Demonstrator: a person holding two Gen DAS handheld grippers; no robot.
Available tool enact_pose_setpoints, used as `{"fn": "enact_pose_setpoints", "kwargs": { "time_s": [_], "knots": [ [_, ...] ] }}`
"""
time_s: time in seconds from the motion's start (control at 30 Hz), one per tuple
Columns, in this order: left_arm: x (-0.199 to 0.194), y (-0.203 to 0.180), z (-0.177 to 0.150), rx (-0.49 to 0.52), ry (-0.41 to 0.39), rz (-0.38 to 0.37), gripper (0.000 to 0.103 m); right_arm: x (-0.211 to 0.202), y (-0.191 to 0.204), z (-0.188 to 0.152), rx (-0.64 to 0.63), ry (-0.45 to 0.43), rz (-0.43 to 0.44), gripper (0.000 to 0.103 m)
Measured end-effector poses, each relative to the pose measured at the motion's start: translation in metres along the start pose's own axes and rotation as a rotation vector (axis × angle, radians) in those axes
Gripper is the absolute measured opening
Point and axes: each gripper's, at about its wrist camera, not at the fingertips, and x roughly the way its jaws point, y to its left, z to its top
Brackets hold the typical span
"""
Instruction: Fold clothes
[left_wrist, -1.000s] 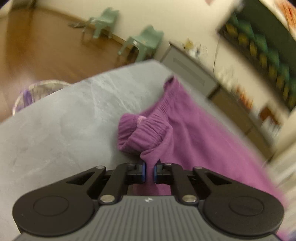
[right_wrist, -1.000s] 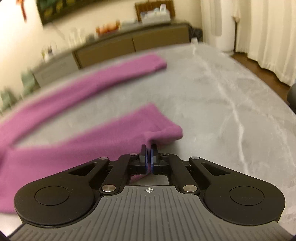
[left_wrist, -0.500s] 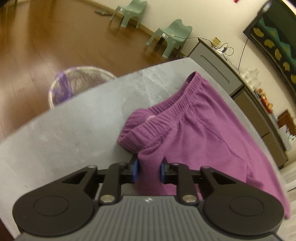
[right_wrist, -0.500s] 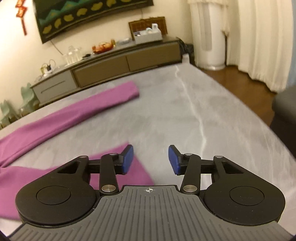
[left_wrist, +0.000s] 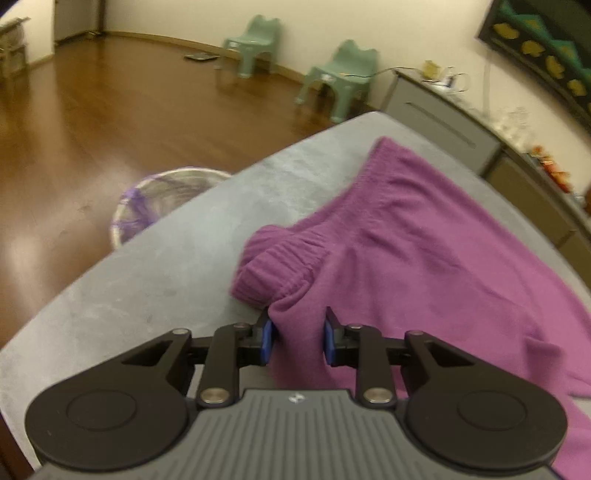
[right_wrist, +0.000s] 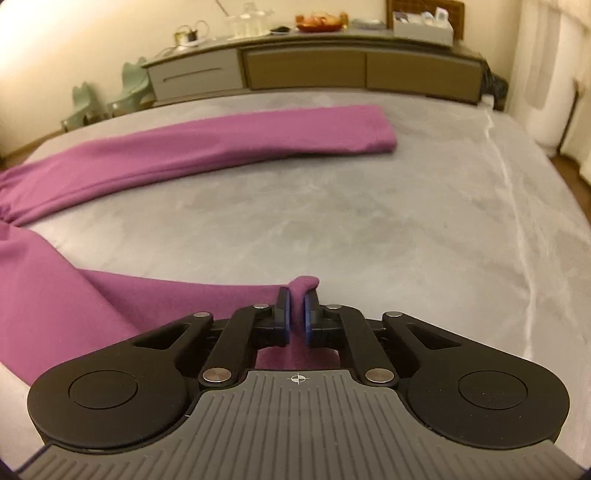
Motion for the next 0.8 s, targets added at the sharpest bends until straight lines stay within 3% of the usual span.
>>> {"fn": "enact_pose_setpoints", "kwargs": {
  "time_s": [0.1, 0.23, 0.3, 0.33, 0.37, 0.47, 0.53, 0.57, 0.7, 0.8],
  "knots": [
    [-0.003, -0.005, -0.001, 0.025, -0.005, 0.024, 0.024, -0.006, -0.013, 0.010, 0.053, -0.065, -0.127, 0.002],
    [-0.007, -0.011, -0.003, 0.057, -0.012, 0.055, 0.027, 0.005, -0.024, 0.009, 0.086, -0.058, -0.210, 0.005],
    [-0.009, -0.014, -0.004, 0.074, -0.016, 0.071, 0.027, 0.009, -0.024, 0.006, 0.080, -0.050, -0.261, 0.021],
    [-0.011, -0.016, -0.005, 0.082, -0.018, 0.079, 0.028, 0.002, -0.022, 0.008, 0.067, -0.076, -0.289, 0.042],
    [-0.012, -0.017, -0.005, 0.090, -0.019, 0.086, 0.029, -0.006, -0.020, 0.009, 0.055, -0.102, -0.318, 0.051],
    [-0.044, -0.027, -0.011, 0.110, -0.112, 0.099, 0.031, -0.031, -0.010, 0.014, 0.018, -0.190, -0.387, 0.052],
    [-0.057, -0.040, -0.016, 0.148, -0.157, 0.094, 0.030, -0.054, 0.007, 0.016, 0.005, -0.263, -0.314, 0.053],
    [-0.062, -0.048, -0.020, 0.170, -0.176, 0.090, 0.030, -0.059, 0.020, 0.014, -0.010, -0.268, -0.230, 0.053],
    [-0.081, -0.078, -0.033, 0.261, -0.250, 0.075, 0.031, -0.053, 0.090, -0.001, -0.154, -0.183, 0.129, 0.056],
    [-0.082, -0.090, -0.040, 0.289, -0.231, 0.027, 0.027, -0.035, 0.141, -0.015, -0.312, -0.105, 0.239, 0.060]
  ]
}}
